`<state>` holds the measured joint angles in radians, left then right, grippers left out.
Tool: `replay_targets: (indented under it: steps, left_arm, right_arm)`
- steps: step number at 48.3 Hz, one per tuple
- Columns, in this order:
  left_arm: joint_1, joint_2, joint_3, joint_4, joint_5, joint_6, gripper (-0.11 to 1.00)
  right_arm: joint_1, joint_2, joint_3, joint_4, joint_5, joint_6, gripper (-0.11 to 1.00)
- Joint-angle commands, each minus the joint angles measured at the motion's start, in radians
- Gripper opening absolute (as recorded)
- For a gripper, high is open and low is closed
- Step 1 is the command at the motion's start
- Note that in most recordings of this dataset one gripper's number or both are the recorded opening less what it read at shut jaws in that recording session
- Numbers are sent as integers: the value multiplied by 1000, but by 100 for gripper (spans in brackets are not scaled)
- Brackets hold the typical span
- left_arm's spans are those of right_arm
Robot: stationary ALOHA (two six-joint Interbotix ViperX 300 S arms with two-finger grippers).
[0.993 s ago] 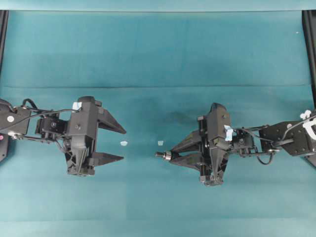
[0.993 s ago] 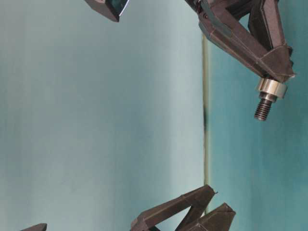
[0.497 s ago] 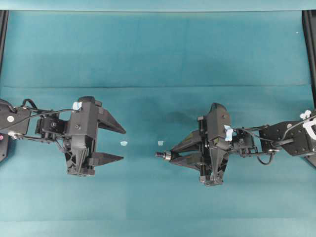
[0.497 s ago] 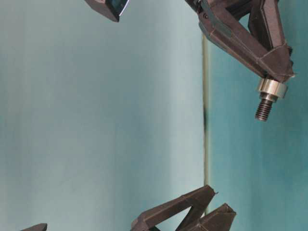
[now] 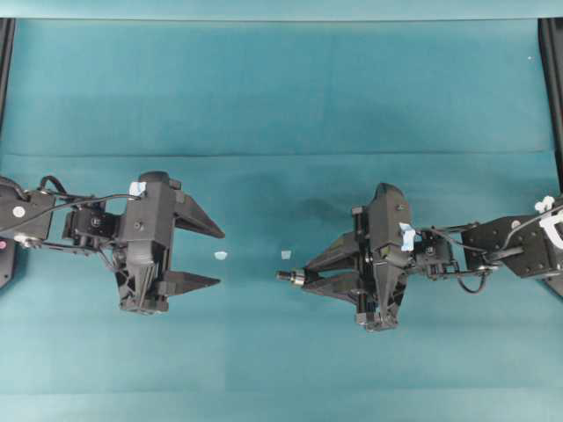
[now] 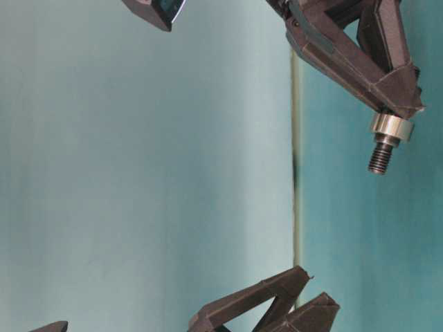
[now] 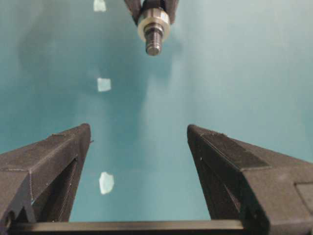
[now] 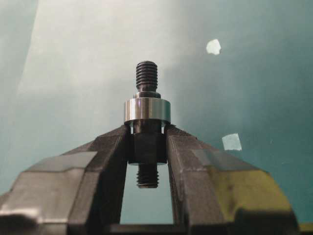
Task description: Insert the washer onto the shaft with both hands.
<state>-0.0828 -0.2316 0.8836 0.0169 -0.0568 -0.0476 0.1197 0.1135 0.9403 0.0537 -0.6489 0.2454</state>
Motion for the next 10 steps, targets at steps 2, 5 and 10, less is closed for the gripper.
replay_targets:
  steps: [2, 5, 10]
  left_arm:
    - [-2, -15, -9, 2, -3, -3, 86]
    - [-2, -15, -9, 0, -3, -3, 86]
    - [-2, -15, -9, 2, -3, -3, 86]
  right_arm:
    - [3, -20, -9, -2, -6, 2, 0]
    - [3, -20, -9, 0, -6, 2, 0]
    - [3, -20, -9, -2, -6, 2, 0]
